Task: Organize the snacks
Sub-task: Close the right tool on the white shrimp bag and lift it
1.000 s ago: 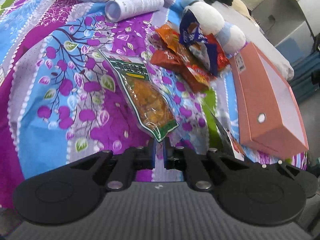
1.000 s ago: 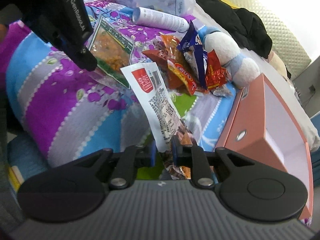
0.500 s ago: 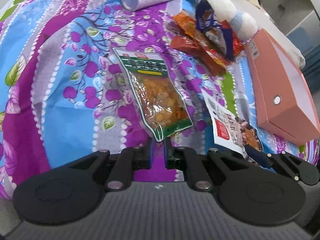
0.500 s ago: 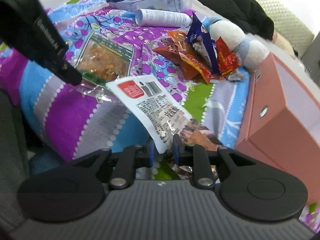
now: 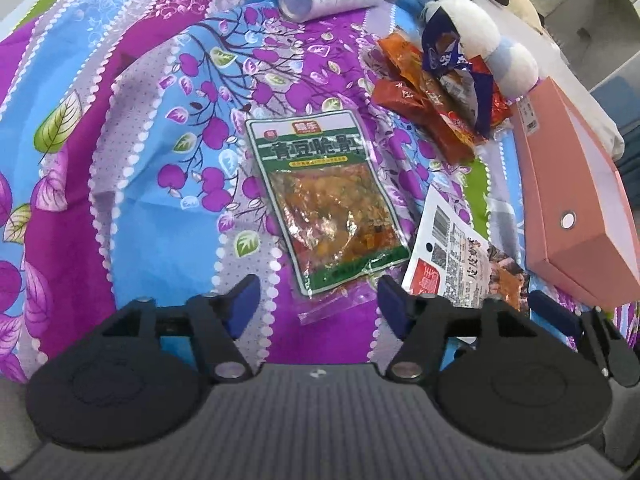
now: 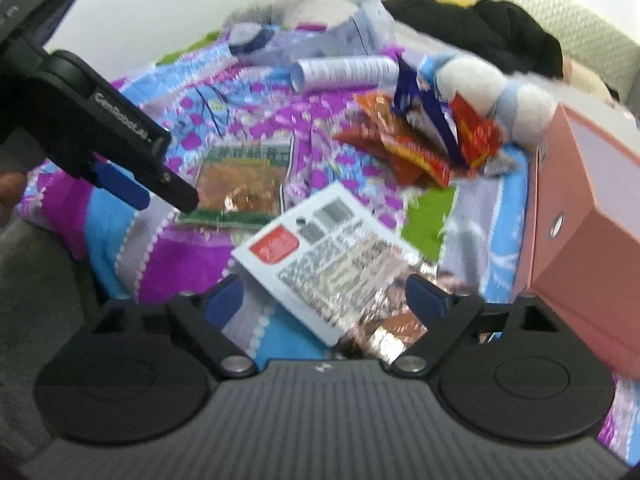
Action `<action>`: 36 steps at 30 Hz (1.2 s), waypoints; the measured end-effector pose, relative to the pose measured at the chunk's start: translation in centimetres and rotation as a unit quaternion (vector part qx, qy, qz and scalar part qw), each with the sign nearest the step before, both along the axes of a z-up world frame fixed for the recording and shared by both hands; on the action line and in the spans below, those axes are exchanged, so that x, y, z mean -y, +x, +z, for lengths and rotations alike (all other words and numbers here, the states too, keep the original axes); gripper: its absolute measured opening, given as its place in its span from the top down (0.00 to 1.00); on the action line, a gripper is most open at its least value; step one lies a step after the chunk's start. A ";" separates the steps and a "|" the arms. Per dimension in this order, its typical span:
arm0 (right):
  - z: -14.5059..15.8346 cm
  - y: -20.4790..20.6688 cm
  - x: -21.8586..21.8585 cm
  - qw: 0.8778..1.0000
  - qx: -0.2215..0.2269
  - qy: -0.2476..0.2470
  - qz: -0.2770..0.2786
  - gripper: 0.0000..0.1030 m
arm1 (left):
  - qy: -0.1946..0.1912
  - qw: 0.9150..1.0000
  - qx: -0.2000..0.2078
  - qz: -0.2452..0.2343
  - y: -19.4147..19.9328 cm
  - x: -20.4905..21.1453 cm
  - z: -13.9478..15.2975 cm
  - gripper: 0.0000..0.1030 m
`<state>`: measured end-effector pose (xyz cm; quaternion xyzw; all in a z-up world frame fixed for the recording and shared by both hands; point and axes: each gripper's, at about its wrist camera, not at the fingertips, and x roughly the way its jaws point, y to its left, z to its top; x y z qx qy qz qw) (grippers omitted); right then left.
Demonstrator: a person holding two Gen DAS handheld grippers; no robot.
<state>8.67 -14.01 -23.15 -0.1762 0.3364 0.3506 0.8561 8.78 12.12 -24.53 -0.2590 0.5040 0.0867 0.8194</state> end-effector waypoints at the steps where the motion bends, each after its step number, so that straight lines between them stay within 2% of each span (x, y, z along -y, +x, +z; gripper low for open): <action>1: 0.1 0.3 0.1 1.000 0.000 -0.001 0.005 0.13 | 0.003 1.000 0.001 0.000 0.2 0.1 0.0 0.21; 5: -0.2 1.7 0.4 0.999 0.016 -0.027 0.012 0.13 | 0.009 1.000 -0.002 -0.006 0.9 0.5 0.0 0.16; 8: -1.1 3.3 0.3 0.997 -0.003 -0.069 0.021 0.13 | 0.017 1.000 -0.006 -0.011 1.5 1.0 -0.1 0.14; 14: -3.2 5.9 0.4 0.994 -0.061 -0.081 0.051 0.11 | 0.035 0.999 -0.021 -0.006 2.1 1.4 -0.3 0.11; 19: -4.1 6.6 0.1 0.990 -0.077 -0.088 0.074 0.04 | 0.030 0.999 -0.037 -0.002 2.2 1.1 -0.8 0.09; 24: -4.7 7.3 -0.2 0.989 -0.094 -0.090 0.077 0.04 | 0.024 0.999 -0.038 0.003 2.2 0.9 -0.9 0.09; 26: -4.5 7.0 -0.4 0.988 -0.095 -0.095 0.074 0.09 | 0.019 0.999 -0.033 0.003 2.2 0.9 -0.8 0.09; 28: -4.3 6.7 -0.6 0.988 -0.094 -0.096 0.080 0.23 | 0.013 0.999 -0.029 0.001 2.3 1.0 -0.7 0.09; 32: -3.9 5.7 -0.7 0.989 -0.087 -0.090 0.078 0.36 | 0.009 1.000 -0.021 -0.004 2.6 1.3 -0.6 0.09; 35: -3.5 5.3 -0.5 0.990 -0.084 -0.085 0.072 0.52 | 0.005 1.000 -0.012 -0.002 2.7 1.5 -0.5 0.09; 36: -3.3 5.2 -0.4 0.991 -0.084 -0.083 0.068 0.69 | 0.002 1.000 -0.010 0.000 2.8 1.5 -0.5 0.09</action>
